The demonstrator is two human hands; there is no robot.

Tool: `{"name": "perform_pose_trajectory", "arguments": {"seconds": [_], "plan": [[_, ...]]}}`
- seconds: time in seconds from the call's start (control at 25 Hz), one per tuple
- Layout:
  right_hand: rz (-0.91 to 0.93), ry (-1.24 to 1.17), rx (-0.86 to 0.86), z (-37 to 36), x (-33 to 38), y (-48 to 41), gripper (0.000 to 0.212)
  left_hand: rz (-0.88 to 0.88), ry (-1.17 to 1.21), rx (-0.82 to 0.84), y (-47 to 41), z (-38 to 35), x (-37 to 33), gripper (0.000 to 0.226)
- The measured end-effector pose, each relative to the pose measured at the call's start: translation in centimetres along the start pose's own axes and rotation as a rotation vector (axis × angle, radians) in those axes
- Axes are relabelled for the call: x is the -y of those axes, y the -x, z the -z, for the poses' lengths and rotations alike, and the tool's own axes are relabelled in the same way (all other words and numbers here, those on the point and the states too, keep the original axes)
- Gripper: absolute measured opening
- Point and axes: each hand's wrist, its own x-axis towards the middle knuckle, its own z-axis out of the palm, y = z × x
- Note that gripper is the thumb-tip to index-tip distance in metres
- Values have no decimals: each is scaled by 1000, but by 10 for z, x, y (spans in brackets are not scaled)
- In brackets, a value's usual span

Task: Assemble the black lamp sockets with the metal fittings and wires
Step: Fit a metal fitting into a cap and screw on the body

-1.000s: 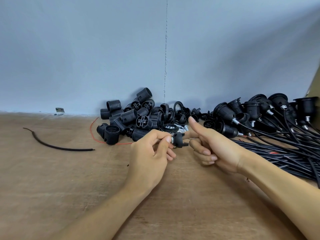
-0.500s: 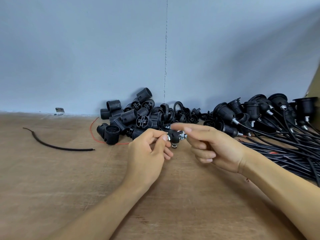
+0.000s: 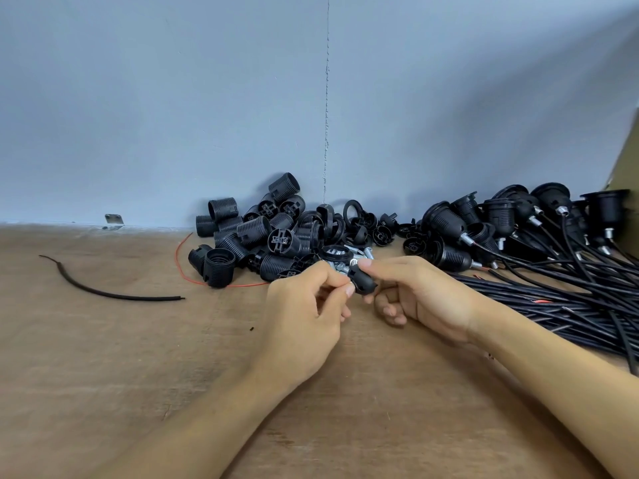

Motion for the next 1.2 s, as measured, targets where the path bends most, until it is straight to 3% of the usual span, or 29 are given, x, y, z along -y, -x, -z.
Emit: {"name": "perform_pose_trajectory", "arguments": {"seconds": [0.2, 0.36, 0.52, 0.72, 0.84, 0.96, 1.04, 1.2], "plan": [[-101, 21, -14, -4, 0, 0, 36, -231, -205, 28, -1, 5, 3, 13], [-25, 13, -36, -4, -2, -1, 33, -34, -56, 9, 1, 3, 2, 29], [-39, -73, 8, -3, -4, -4, 31, -12, -185, -30, 2, 3, -1, 45], [-50, 52, -74, -4, -3, -4, 47, -27, -157, 10, 2, 2, -3, 21], [-16, 301, -309, 8, 5, -6, 32, -31, -160, 74, 2, 3, 1, 25], [-56, 684, -432, 38, 20, -2, 14, -33, -233, 174, 3, 2, 4, 22], [-145, 874, -409, 58, 30, 5, 6, -54, -283, 229, 2, 1, 4, 24], [-329, 1054, -169, 60, 39, 14, 8, -27, -279, 251, 2, -6, -1, 30]]}}
